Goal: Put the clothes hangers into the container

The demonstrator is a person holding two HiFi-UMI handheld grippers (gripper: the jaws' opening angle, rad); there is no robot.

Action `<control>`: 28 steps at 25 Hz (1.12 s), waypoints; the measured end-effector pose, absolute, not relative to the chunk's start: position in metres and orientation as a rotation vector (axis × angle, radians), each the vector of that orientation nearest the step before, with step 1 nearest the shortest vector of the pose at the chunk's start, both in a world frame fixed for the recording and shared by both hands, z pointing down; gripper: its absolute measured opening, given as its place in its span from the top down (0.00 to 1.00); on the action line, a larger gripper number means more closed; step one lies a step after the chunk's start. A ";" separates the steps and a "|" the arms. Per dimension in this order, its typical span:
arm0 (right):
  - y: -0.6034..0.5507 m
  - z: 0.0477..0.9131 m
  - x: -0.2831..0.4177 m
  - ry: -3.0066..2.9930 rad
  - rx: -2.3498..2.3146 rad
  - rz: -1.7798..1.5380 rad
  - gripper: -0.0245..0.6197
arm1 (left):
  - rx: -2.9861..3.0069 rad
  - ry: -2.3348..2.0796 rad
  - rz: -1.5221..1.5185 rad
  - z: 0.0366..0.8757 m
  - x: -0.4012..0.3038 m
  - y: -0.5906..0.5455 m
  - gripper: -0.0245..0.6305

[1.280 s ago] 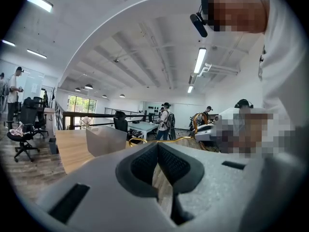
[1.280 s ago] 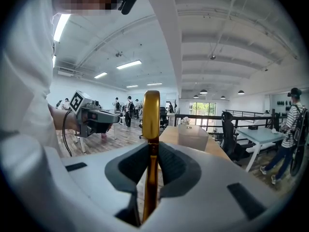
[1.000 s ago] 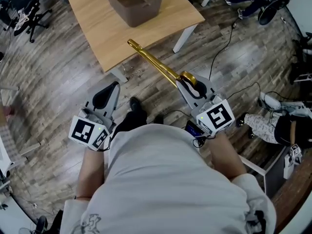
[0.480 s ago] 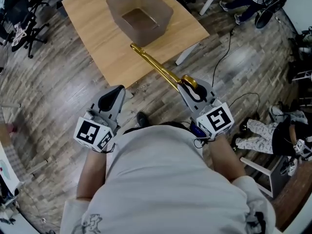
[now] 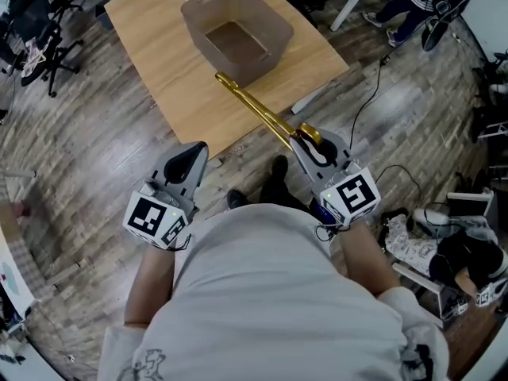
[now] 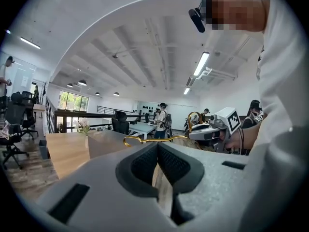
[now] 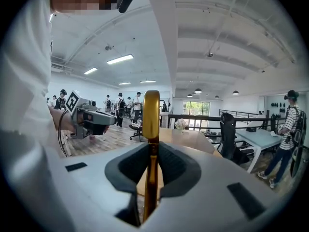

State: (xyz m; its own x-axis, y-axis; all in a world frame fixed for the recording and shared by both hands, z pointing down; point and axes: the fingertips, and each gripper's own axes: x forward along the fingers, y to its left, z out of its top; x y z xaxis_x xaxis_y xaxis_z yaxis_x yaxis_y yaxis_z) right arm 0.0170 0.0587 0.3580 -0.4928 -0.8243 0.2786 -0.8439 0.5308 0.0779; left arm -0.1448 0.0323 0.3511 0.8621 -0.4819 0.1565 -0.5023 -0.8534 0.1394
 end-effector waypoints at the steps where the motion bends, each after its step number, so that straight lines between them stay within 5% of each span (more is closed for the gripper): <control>1: 0.054 0.359 0.018 -2.496 1.385 0.096 0.86 | 2.857 -0.774 0.173 0.351 -0.144 0.030 0.95; 28: -0.115 0.362 0.123 -2.678 1.075 0.081 0.86 | 2.716 -1.134 0.205 0.356 -0.038 -0.095 0.95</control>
State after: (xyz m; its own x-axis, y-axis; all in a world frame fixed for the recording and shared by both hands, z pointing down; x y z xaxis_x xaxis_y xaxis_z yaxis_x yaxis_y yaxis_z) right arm 0.1234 -0.1152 0.3619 -0.6948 -0.6726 0.2546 -0.6868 0.7256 0.0426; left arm -0.0378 -0.0952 0.3555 0.6979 -0.6878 0.1997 -0.7141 -0.6893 0.1220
